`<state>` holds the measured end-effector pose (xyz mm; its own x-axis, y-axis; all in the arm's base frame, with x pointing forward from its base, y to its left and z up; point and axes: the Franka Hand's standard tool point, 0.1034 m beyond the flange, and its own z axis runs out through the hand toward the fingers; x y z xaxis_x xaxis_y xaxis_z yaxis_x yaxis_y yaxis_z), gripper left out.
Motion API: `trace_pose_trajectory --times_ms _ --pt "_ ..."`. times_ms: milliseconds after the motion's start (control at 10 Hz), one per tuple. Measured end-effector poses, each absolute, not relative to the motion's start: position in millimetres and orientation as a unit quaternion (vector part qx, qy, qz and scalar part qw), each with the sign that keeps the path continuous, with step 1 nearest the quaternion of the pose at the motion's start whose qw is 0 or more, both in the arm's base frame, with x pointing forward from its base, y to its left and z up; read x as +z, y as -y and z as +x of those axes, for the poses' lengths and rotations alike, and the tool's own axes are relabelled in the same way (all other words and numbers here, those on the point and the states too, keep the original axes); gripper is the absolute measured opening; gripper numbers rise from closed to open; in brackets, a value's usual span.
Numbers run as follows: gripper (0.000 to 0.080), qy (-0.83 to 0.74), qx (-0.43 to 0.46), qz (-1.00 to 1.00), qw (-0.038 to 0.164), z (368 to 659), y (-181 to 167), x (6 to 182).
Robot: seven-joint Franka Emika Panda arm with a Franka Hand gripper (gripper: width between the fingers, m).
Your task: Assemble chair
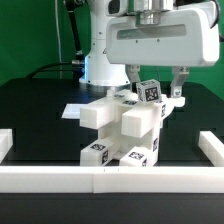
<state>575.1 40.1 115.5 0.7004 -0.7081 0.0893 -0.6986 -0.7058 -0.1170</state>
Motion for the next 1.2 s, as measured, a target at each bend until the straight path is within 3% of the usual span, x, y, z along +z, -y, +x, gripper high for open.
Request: trace_pose_trajectory --times_ms 1200 --pt "0.0649 0.003 -0.072 -0.997 0.002 575.4 -35.1 115.6"
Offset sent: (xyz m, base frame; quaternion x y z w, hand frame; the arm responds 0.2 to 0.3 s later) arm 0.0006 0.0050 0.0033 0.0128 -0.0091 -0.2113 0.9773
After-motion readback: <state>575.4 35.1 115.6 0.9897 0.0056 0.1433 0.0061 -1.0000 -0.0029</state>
